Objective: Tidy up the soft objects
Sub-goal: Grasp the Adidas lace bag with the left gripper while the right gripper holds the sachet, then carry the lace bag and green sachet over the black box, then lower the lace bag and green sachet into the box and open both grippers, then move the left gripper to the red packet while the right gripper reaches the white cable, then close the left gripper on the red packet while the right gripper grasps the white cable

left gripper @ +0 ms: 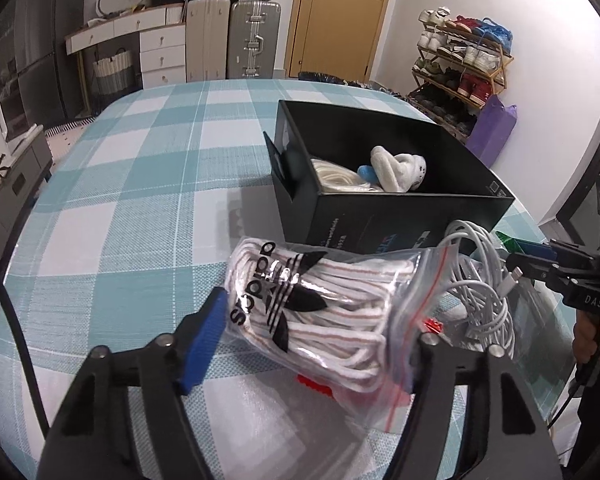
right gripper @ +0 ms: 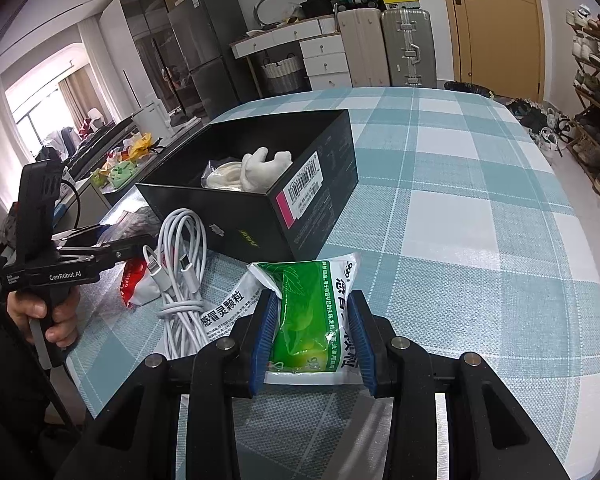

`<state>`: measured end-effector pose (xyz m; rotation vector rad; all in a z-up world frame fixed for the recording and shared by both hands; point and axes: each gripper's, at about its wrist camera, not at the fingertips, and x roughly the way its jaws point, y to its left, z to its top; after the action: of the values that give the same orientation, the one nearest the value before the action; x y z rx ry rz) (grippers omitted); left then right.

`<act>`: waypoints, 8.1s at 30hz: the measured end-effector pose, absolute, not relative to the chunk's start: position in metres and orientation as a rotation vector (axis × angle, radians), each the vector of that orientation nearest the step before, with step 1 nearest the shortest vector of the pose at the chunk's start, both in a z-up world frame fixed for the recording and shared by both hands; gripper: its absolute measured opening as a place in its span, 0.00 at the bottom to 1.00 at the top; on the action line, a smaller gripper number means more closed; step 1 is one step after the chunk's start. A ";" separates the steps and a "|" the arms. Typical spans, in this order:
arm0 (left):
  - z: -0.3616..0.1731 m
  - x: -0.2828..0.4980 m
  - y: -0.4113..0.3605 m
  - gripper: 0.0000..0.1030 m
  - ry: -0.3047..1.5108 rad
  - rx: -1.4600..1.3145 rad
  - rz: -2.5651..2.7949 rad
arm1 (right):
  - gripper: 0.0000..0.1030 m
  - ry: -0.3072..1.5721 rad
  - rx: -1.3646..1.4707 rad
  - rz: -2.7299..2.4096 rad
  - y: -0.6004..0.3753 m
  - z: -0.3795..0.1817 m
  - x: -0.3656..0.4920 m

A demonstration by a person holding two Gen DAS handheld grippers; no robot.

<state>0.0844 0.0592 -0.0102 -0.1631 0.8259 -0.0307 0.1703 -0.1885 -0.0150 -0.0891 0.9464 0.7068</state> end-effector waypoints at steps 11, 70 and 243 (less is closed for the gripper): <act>0.000 0.071 0.057 0.20 0.746 -0.129 -0.024 | 0.36 0.931 -0.089 0.716 -0.188 -0.010 0.168; 0.092 0.084 0.045 0.16 0.510 -0.164 -0.135 | 0.36 0.681 -0.075 0.778 -0.167 0.077 0.154; -0.013 0.058 0.028 1.00 0.796 -0.023 -0.018 | 0.34 0.796 -0.207 0.921 -0.106 0.009 0.115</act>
<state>0.0583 0.0281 -0.0133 -0.0234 0.7960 -0.0177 0.1153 -0.1065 0.0088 -0.2072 0.7958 0.9214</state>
